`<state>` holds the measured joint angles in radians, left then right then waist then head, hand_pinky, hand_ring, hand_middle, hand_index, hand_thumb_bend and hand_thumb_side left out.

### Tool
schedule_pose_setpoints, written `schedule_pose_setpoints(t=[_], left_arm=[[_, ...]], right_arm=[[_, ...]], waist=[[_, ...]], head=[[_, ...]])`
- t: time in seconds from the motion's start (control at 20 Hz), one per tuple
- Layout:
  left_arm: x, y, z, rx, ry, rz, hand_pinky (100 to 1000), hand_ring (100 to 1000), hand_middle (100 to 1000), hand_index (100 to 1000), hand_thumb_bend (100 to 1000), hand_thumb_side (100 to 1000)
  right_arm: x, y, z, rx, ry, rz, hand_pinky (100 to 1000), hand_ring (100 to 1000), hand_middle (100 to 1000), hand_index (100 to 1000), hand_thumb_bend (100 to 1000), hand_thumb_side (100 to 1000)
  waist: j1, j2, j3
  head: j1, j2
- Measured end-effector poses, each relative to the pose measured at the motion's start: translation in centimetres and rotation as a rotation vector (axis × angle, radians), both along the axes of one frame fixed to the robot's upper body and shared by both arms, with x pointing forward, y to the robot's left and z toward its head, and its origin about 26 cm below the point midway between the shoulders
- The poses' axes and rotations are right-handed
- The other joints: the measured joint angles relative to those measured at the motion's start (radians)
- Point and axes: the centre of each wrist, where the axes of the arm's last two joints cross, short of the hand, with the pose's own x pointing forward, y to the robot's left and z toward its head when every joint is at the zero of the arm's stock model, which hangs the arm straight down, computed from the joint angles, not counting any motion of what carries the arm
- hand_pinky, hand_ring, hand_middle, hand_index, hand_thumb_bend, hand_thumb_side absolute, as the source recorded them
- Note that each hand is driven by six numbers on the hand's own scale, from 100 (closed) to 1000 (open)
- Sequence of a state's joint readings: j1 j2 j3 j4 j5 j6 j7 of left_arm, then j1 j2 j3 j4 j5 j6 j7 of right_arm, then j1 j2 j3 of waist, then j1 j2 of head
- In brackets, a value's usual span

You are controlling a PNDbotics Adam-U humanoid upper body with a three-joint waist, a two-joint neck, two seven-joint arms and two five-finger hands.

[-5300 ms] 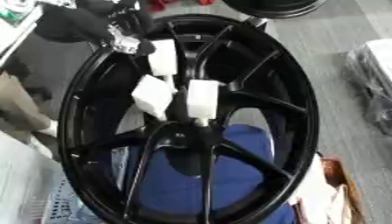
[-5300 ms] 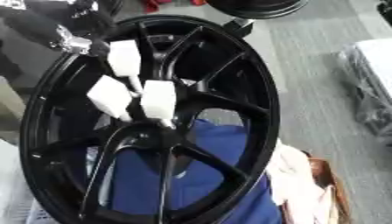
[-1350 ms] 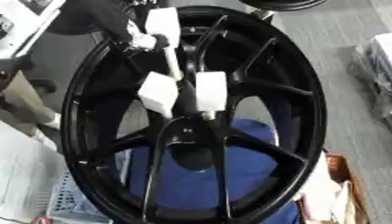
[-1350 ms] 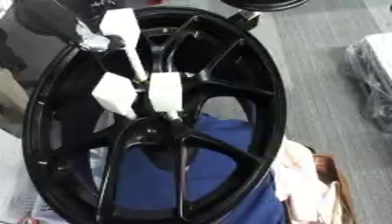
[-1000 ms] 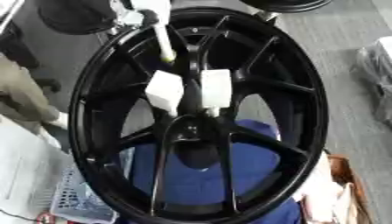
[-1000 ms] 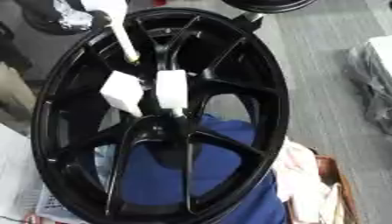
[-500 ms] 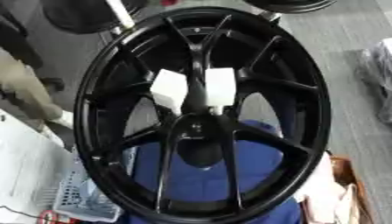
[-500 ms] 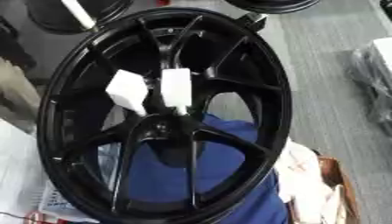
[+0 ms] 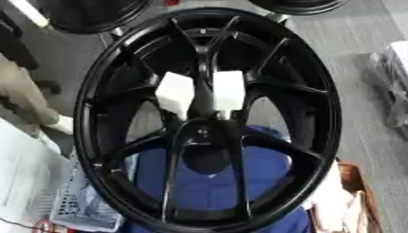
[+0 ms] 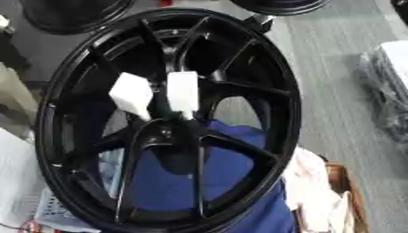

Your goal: Pull the pin out of the wheel hub.

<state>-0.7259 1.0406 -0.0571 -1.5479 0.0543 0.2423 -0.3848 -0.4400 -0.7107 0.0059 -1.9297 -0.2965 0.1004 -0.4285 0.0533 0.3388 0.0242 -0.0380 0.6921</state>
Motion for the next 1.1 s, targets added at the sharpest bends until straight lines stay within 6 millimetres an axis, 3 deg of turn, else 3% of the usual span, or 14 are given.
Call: schedule_pose_setpoints(t=[0.35,0.5,0.6,0.7,1.1], left_arm=[[0.6,3.7,-3.6,-0.073,0.047,0.144,732,538,411,566,100,281],[0.7,4.7,-4.9,-0.061,0.076,0.195,770,622,528,672,152,304],[0.8,5.3,-5.5,-0.045,0.094,0.221,839,768,720,770,209,324],[0.9,5.7,-6.1,-0.031,0.119,0.241,882,837,788,810,249,333],[1.2,6.8,-7.1,-0.030,0.153,0.283,874,837,779,808,260,319]], right_arm=[[-0.1,0.0,0.1,0.005,-0.006,-0.006,750,734,735,799,100,447],[-0.1,0.0,0.1,0.006,-0.006,-0.006,749,734,734,798,100,441],[-0.1,0.0,0.1,0.006,-0.008,-0.005,749,734,733,798,100,446],[0.0,0.0,0.2,0.007,-0.010,-0.004,749,733,733,798,100,447],[0.0,0.1,0.2,0.009,-0.010,-0.006,748,733,732,797,100,446]], waist=[[-0.008,0.003,0.000],[-0.010,0.004,0.000],[-0.012,0.005,0.000],[-0.012,0.006,0.000],[-0.013,0.007,0.001]], head=[[0.002,-0.001],[0.003,-0.001],[0.005,-0.002],[0.005,-0.003],[0.005,-0.009]])
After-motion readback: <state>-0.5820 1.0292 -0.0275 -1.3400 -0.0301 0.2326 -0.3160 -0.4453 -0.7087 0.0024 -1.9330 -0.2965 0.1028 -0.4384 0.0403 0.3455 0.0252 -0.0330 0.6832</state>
